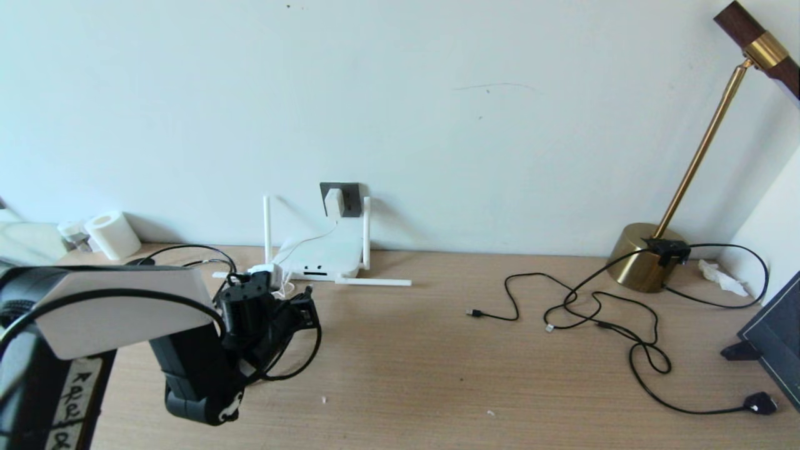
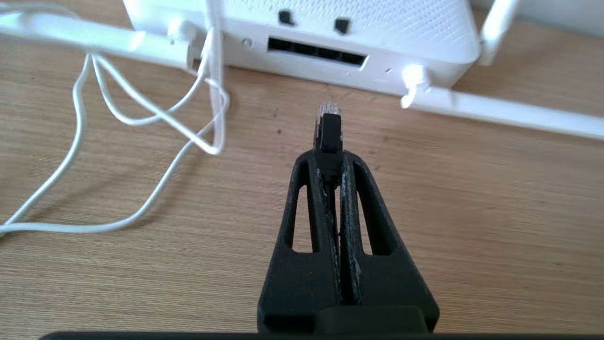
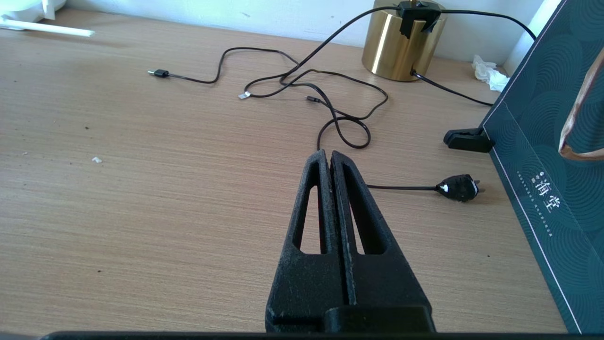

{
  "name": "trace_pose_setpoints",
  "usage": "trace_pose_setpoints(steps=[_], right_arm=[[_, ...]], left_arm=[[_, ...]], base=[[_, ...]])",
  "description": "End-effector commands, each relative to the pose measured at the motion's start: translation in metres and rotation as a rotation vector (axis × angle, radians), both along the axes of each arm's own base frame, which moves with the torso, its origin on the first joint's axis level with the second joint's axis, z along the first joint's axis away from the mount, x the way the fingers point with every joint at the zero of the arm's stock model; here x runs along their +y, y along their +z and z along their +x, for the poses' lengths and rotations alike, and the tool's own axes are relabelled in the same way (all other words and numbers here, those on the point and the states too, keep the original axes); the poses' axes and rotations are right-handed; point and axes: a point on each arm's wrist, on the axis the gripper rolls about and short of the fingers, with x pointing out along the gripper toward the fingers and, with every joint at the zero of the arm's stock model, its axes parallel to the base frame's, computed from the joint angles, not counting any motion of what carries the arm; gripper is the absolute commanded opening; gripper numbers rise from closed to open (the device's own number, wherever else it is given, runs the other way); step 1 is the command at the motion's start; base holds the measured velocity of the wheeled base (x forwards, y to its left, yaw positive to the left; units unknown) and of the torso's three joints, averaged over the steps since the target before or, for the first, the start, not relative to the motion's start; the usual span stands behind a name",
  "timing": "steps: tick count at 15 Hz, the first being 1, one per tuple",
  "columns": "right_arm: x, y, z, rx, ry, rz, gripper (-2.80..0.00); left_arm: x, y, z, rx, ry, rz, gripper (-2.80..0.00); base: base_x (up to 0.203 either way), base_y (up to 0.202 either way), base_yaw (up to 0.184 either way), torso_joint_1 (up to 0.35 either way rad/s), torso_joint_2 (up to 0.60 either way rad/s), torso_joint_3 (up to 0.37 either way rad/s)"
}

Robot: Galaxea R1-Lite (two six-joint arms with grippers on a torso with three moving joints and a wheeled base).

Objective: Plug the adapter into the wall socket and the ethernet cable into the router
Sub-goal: Align cable and router interface

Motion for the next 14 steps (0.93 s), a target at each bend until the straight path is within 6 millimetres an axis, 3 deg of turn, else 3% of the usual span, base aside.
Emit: trace_pose_setpoints(steps=[1,14], right_arm=[[0.0,0.0,0.0,-0.001,0.001,-0.001,-2.8],[0.0,0.0,0.0,-0.002,0.001,-0.001,-2.8]], left_arm=[[0.0,0.002,0.006,0.002,0.002,-0.004,-2.8],[-0.002,0.008,0.023,-0.012,-0.01,-0.016,-2.8]], base=[[0.0,0.0,0.0,0.0,0.0,0.0],[0.0,0.0,0.0,0.0,0.0,0.0]])
